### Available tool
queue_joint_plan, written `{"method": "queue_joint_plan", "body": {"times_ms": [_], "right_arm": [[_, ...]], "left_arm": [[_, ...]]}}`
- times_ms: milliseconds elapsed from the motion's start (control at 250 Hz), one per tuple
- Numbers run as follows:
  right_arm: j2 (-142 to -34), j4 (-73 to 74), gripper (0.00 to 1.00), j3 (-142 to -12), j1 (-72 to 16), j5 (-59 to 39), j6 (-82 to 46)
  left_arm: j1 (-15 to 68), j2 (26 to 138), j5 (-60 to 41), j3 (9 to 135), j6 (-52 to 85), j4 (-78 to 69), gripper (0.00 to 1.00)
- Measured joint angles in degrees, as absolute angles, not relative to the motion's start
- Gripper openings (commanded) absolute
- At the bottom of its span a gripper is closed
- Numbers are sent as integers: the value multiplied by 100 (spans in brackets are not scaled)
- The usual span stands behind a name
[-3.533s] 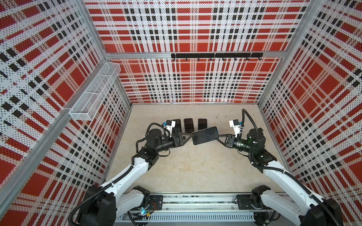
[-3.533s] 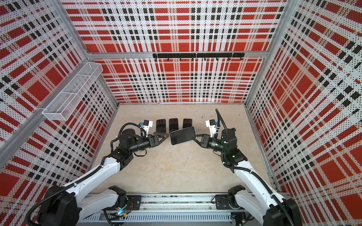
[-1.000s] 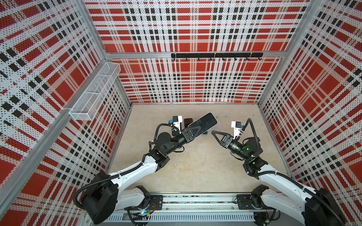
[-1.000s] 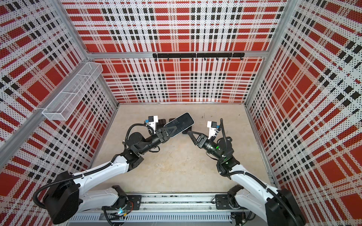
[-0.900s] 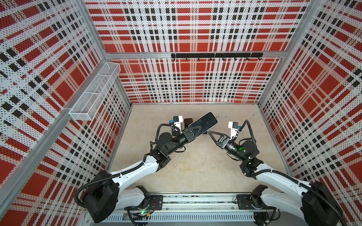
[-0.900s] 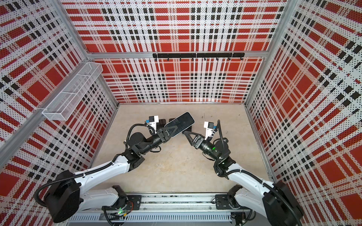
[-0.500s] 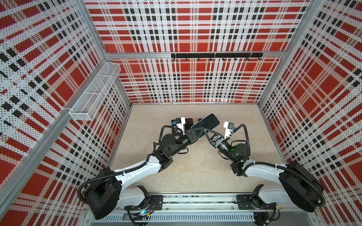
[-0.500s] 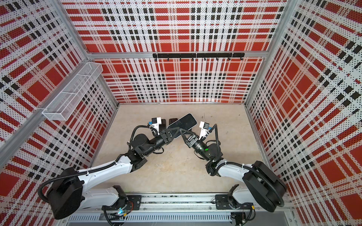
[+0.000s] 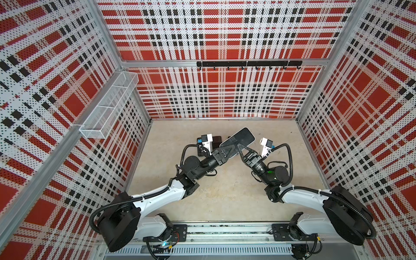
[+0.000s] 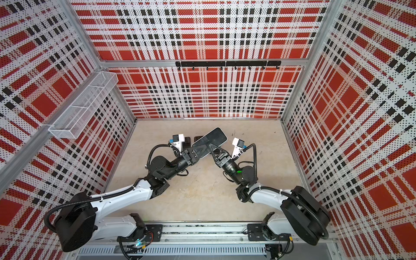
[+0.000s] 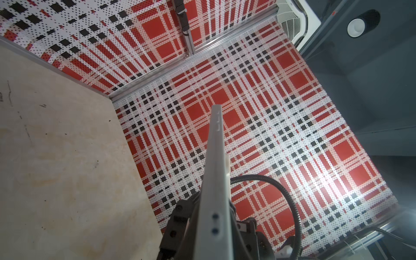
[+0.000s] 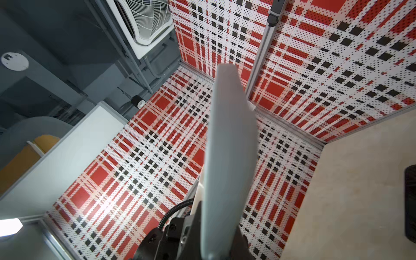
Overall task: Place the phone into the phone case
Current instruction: 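Lift the cased phone with both grippers and tilt it upright, then carry the cased phone with right to the row end while left withdraws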
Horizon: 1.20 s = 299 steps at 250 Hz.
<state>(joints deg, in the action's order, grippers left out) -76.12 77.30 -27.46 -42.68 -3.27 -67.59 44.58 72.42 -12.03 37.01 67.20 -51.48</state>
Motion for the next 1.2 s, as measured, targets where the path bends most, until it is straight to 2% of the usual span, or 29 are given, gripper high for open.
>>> {"method": "queue_joint_plan", "body": {"times_ms": [48,192,200,212,224,408,572,748,908,1064,1197], "right_arm": [[-7609,7717,0,-2753,-4263,-325,-6761],[-7373,7046,0,-2755,-3990,-416,-6497],[-7349,6973,0,-2755,-3966,-425,-6486],[-7286,6847,0,-2764,-3911,-436,-6475],[-7231,6744,0,-2764,-3865,-456,-6453],[-6182,3955,0,-3487,-2985,-956,-5981],[-6178,484,0,-5520,-1883,-1811,-4849],[-7513,-2237,0,-7382,-812,-3000,-3371],[-9159,-3931,0,-8084,-589,-3594,-2305],[-10444,-4875,0,-8630,-591,-3732,-1706],[-11050,-5127,0,-9089,-591,-3826,-1474]], "left_arm": [[4458,7242,-1201,3701,6694,-5164,24],[4407,7181,-1125,3699,6637,-4912,73],[4397,7164,-1127,3699,6641,-4880,79],[4386,7137,-1127,3697,6606,-4829,96],[4375,7107,-1127,3697,6595,-4775,100],[3942,6226,-1133,3673,6119,-3732,100],[3358,5387,-1155,3750,5304,-2193,100],[2838,5199,-1214,4106,4338,-493,99],[2506,5415,-1511,4305,3868,307,99],[2443,5778,-1800,4366,3671,604,100],[2434,6053,-2027,4368,3570,687,99]]}}
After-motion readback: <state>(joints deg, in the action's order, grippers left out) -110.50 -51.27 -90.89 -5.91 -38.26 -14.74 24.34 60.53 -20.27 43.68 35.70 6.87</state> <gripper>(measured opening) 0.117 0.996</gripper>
